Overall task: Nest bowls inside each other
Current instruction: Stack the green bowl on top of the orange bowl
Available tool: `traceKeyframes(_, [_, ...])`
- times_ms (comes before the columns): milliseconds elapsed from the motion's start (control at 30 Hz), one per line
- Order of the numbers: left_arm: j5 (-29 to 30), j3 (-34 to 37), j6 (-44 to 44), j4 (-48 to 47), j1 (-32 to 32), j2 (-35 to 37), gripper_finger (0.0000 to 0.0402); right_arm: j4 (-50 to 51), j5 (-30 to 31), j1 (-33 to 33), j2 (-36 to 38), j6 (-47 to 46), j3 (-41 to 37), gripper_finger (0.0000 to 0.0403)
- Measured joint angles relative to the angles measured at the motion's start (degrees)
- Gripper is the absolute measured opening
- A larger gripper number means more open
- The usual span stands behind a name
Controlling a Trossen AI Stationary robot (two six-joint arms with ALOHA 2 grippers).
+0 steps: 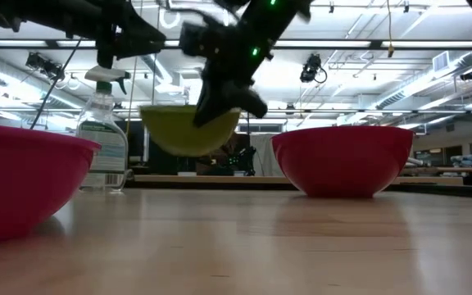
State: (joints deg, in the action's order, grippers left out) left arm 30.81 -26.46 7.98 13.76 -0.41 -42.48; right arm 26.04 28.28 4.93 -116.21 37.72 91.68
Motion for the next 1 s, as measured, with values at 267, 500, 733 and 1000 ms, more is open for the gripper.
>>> traceKeyframes(267, [0.00, -0.37, -1.80, 1.47, -0.19, 0.20, 0.0181, 5.60, 9.08, -0.07, 6.31, -3.94, 0.00, 0.0036])
traceKeyframes(500, [0.00, -0.35, -2.04, 1.91, -0.19, 0.11, 0.0181, 10.84, 19.88, -0.04, 13.37, -13.51, -6.55, 0.0036])
traceKeyframes(733, [0.00, -0.35, -1.34, 1.86, -0.19, 0.11, 0.0181, 18.91, 17.87, -0.97, 21.99, -29.35, -17.94, 0.0036])
traceKeyframes(1000, [-0.02, -0.33, -0.17, 1.86, -0.19, 0.11, 0.0181, 20.26, 5.82, -4.47, 28.04, -40.45, -30.20, 0.0039])
